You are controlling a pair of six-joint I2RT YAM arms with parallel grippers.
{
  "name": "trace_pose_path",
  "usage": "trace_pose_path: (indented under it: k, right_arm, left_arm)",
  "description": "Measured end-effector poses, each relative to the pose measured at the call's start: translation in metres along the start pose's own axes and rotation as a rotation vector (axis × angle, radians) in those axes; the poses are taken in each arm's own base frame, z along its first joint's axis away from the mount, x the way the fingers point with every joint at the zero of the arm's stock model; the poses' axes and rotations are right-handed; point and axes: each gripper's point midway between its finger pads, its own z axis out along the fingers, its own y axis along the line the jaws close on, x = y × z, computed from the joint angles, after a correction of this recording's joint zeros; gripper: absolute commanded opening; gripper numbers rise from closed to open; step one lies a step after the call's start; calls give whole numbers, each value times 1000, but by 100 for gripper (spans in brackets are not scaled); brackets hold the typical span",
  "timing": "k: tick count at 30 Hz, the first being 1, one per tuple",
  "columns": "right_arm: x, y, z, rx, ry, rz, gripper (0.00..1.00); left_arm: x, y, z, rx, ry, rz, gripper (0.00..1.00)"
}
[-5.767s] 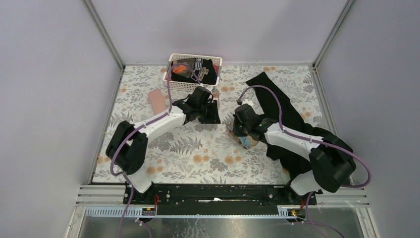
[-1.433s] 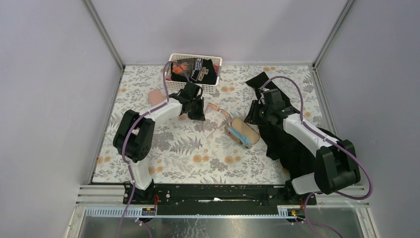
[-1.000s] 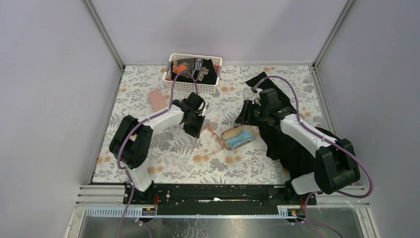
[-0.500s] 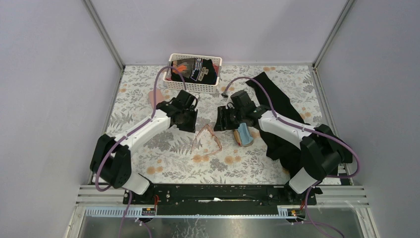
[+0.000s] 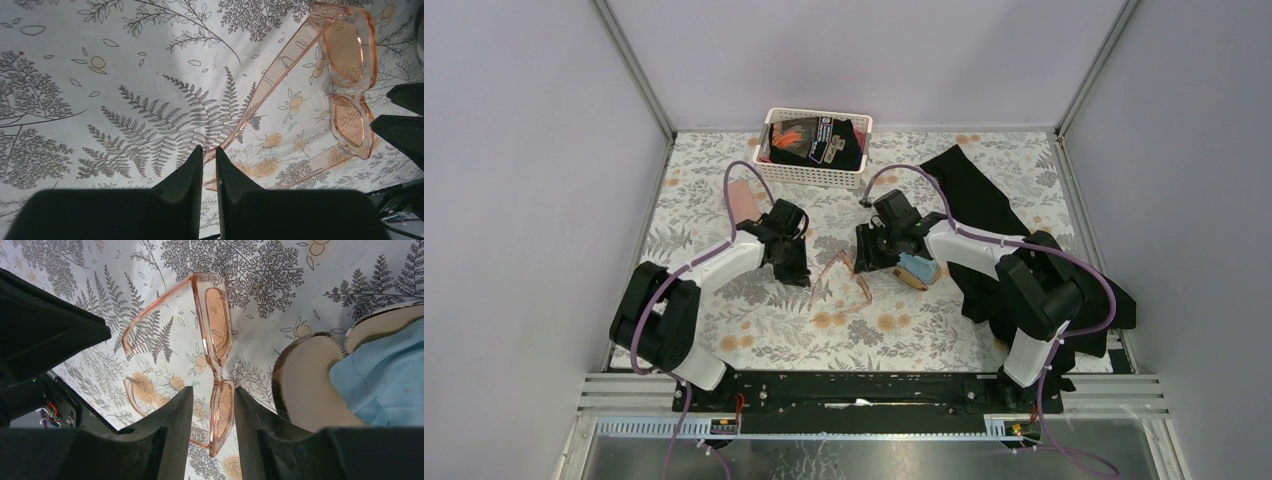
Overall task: Organize the sunglasses
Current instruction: Fold the sunglasses at the center of the board.
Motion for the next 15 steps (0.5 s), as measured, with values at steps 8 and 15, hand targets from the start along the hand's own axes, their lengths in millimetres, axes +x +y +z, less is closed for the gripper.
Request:
trace_pose_path:
  k: [8, 15]
  right_arm:
    - [1, -2, 4, 1, 3, 5, 37]
    - [2, -4, 11, 1, 5, 13, 35]
  left_arm:
    - [7, -1, 12, 19, 38, -26, 17]
    - [12, -4, 19, 37, 68, -30, 17]
